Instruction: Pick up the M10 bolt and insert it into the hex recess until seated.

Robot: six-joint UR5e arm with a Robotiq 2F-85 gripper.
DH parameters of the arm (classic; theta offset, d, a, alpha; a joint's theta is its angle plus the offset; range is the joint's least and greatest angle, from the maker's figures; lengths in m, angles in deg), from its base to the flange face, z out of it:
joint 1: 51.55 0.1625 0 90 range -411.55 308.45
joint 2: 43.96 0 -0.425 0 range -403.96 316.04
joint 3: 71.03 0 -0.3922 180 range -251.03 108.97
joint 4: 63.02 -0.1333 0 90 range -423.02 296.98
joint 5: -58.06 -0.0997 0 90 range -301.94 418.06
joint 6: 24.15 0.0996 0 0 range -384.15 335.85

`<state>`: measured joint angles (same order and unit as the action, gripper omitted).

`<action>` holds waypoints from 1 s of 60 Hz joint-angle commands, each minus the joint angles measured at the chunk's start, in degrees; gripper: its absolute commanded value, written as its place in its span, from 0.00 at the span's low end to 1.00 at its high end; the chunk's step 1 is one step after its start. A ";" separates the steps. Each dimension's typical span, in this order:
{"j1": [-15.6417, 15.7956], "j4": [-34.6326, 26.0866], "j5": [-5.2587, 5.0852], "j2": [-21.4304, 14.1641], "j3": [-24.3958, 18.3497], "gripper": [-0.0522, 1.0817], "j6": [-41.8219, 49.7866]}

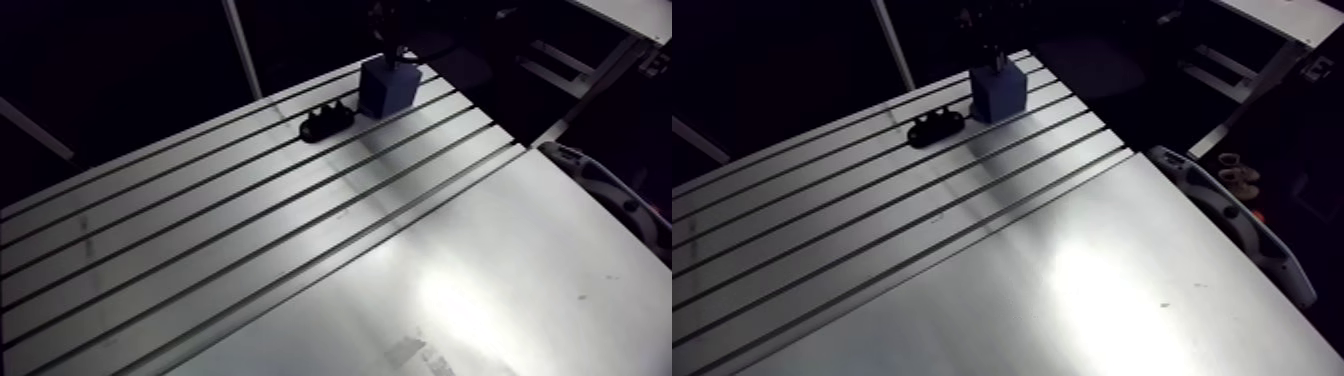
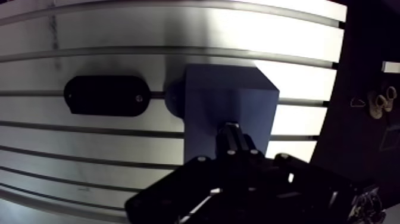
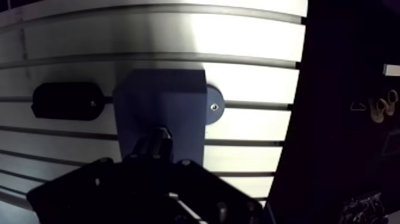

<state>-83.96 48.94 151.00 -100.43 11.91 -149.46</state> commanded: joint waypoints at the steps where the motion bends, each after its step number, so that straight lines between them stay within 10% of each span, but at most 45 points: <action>1: 0.06 0.05 0.00 0.01 0.06 0.99 -0.07; 60: 0.33 0.05 0.09 0.29 -0.10 0.99 -0.85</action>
<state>-83.70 49.00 151.09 -99.92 11.95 -150.18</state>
